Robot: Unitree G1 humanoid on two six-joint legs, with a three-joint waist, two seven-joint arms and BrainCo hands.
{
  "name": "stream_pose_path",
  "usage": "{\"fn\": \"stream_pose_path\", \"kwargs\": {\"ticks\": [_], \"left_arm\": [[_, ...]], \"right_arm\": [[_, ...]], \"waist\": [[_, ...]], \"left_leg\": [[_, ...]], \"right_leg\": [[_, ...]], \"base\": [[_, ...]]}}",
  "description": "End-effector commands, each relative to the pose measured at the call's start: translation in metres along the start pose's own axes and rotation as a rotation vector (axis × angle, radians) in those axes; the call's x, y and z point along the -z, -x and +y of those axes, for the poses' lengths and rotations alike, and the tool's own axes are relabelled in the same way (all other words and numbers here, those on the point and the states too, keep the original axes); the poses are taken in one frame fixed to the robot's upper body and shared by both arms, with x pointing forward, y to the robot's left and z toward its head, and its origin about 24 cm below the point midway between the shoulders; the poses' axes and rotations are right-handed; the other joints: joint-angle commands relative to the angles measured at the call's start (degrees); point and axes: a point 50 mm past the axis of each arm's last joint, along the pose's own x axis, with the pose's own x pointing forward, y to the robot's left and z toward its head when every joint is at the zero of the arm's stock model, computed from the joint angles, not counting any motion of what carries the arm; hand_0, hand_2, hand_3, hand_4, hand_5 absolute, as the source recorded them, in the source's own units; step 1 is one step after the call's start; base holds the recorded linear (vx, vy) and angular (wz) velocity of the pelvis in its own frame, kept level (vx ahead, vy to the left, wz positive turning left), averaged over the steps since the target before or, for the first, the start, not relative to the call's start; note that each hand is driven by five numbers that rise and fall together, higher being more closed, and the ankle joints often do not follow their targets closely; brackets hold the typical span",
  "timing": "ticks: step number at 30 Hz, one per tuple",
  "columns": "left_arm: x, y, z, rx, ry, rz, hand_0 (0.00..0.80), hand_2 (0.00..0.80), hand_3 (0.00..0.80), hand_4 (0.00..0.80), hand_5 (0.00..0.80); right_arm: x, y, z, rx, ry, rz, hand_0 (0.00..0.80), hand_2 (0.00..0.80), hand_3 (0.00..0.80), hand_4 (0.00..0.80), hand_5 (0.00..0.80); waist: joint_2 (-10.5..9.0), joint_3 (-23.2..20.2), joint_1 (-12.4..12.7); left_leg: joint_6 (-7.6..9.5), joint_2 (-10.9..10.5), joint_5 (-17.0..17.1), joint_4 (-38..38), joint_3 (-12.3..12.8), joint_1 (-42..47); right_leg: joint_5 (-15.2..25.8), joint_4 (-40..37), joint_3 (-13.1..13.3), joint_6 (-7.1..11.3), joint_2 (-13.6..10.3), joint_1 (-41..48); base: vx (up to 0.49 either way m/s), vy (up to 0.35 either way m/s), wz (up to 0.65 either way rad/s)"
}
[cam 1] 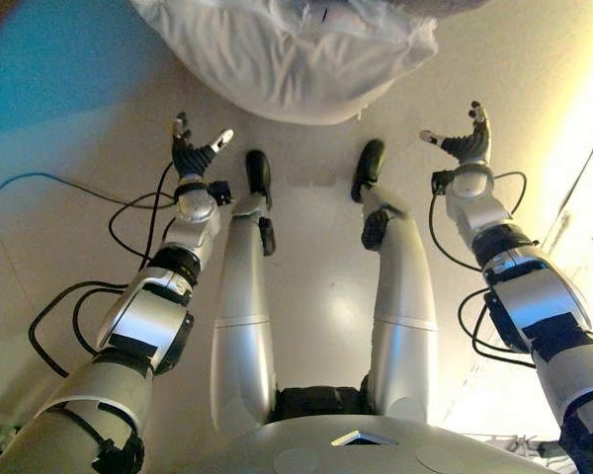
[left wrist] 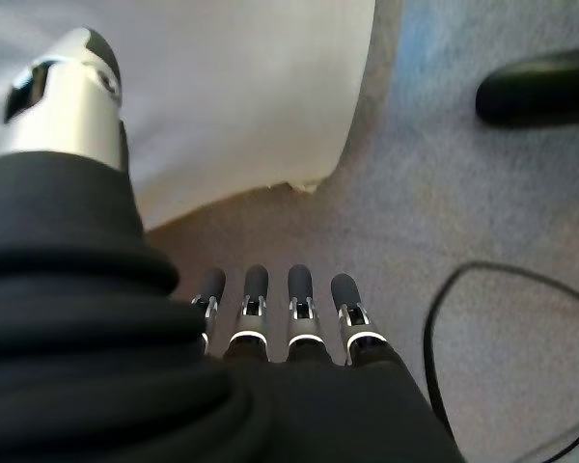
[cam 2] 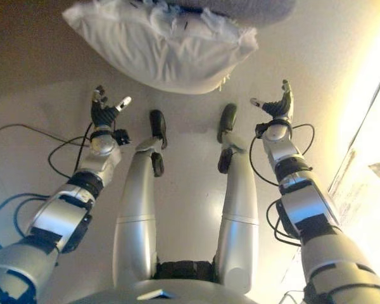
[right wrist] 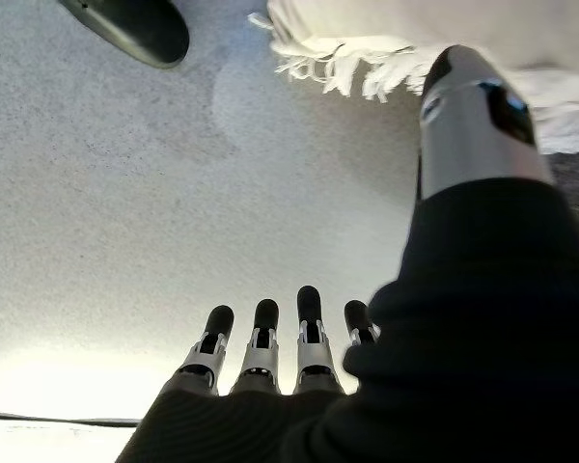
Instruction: Pick up the cushion and take it to the sofa
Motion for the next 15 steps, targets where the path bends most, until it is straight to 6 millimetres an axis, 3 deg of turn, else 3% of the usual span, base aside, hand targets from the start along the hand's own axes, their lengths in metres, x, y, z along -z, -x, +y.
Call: {"fn": "stream_pose_path", "kwargs": {"ticks": [1, 4, 5, 7, 8, 9, 10, 11, 13, 15], "left_arm": [[-0.013, -0.005, 0.010, -0.059, -0.004, -0.082, 0.000, 0.000, 0.000, 0.000, 0.000], [-0.028, -0.013, 0.012, -0.076, 0.017, -0.114, 0.000, 0.000, 0.000, 0.000, 0.000], [-0.022, -0.012, 0.030, -0.070, 0.007, -0.152, 0.000, 0.000, 0.000, 0.000, 0.000], [-0.020, -0.014, 0.039, -0.090, -0.008, -0.140, 0.000, 0.000, 0.000, 0.000, 0.000], [-0.026, -0.018, 0.044, -0.096, 0.003, -0.150, 0.000, 0.000, 0.000, 0.000, 0.000], [-0.039, -0.025, 0.046, -0.096, 0.032, -0.173, 0.000, 0.000, 0.000, 0.000, 0.000], [-0.043, -0.025, 0.040, -0.094, 0.040, -0.182, 0.000, 0.000, 0.000, 0.000, 0.000], [-0.049, -0.025, 0.033, -0.096, 0.052, -0.195, 0.000, 0.000, 0.000, 0.000, 0.000], [-0.067, -0.027, 0.027, -0.087, 0.069, -0.244, 0.000, 0.000, 0.000, 0.000, 0.000], [-0.100, -0.036, 0.035, -0.055, 0.079, -0.331, 0.000, 0.000, 0.000, 0.000, 0.000]], "right_arm": [[-0.008, -0.005, -0.016, 0.012, 0.036, -0.090, 0.000, 0.000, 0.000, 0.000, 0.000], [-0.028, -0.009, -0.017, 0.002, 0.014, -0.165, 0.000, 0.000, 0.000, 0.000, 0.000], [-0.033, -0.011, -0.022, 0.014, -0.007, -0.190, 0.000, 0.000, 0.000, 0.000, 0.000], [-0.040, -0.011, -0.021, -0.005, -0.032, -0.238, 0.000, 0.000, 0.000, 0.000, 0.000], [-0.099, 0.024, -0.020, -0.212, -0.174, -0.916, 0.000, 0.000, 0.000, 0.000, 0.000], [-0.117, 0.034, 0.002, -0.232, -0.157, -0.959, 0.000, 0.000, 0.000, 0.000, 0.000], [-0.074, -0.004, 0.003, -0.053, -0.106, -0.288, 0.000, 0.000, 0.000, 0.000, 0.000], [-0.065, -0.006, -0.004, -0.064, -0.102, -0.307, 0.000, 0.000, 0.000, 0.000, 0.000], [-0.073, 0.000, 0.000, -0.173, -0.135, -0.424, 0.000, 0.000, 0.000, 0.000, 0.000], [-0.086, -0.004, -0.021, -0.215, -0.143, -0.492, 0.000, 0.000, 0.000, 0.000, 0.000]], "waist": [[2.50, -0.1, -0.1], [2.68, -0.1, -0.2], [3.06, -0.1, 0.2], [3.36, -0.1, 0.1], [3.42, -0.1, 0.0], [4.09, -0.1, -0.3], [4.22, -0.1, -0.5], [4.37, -0.1, -0.8], [4.01, -0.1, -1.0], [2.85, -0.1, -1.2]], "left_leg": [[1.57, -0.8, -2.1, -0.6, 3.3, -3.6], [1.32, -0.8, -2.6, 0.6, 3.3, -6.2], [1.20, -1.3, -2.8, 0.0, 3.1, -6.5], [0.74, -1.3, -3.2, 0.7, 3.1, -7.9], [0.62, -1.1, -3.6, 1.1, 3.3, -8.4], [0.34, -1.6, -3.5, 0.8, 3.3, -9.2], [0.30, -1.6, -3.9, 1.3, 3.6, -9.3], [0.13, -1.2, -3.9, 2.0, 3.8, -10.2], [0.25, -0.5, -4.7, 4.4, 4.2, -11.9], [0.34, 0.1, -5.5, 6.8, 3.8, -13.5]], "right_leg": [[-4.6, 2.4, 2.4, 3.66, 1.1, -0.9], [-4.7, 3.1, 2.7, 4.00, 1.0, -3.4], [-5.2, 2.8, 2.6, 4.00, 0.7, -3.8], [-5.4, 3.6, 2.6, 4.36, 0.6, -5.1], [-5.8, 4.2, 2.7, 4.40, 0.5, -5.7], [-6.4, 4.8, 3.4, 4.43, 1.5, -6.6], [-6.5, 5.1, 3.7, 4.62, 1.4, -7.0], [-6.3, 5.6, 4.0, 4.54, 1.4, -7.9], [-6.5, 7.4, 4.0, 4.57, 1.0, -9.4], [-6.9, 9.0, 3.7, 4.71, 0.4, -10.4]], "base": [[0.004, 0.022, -0.05], [0.005, 0.010, -0.03], [0.000, 0.000, 0.00], [0.018, -0.025, 0.03], [0.029, 0.069, 0.09], [0.034, 0.093, 0.12], [0.016, 0.118, 0.09], [0.021, 0.098, 0.09], [0.020, 0.059, 0.06], [0.034, -0.048, -0.05]]}}
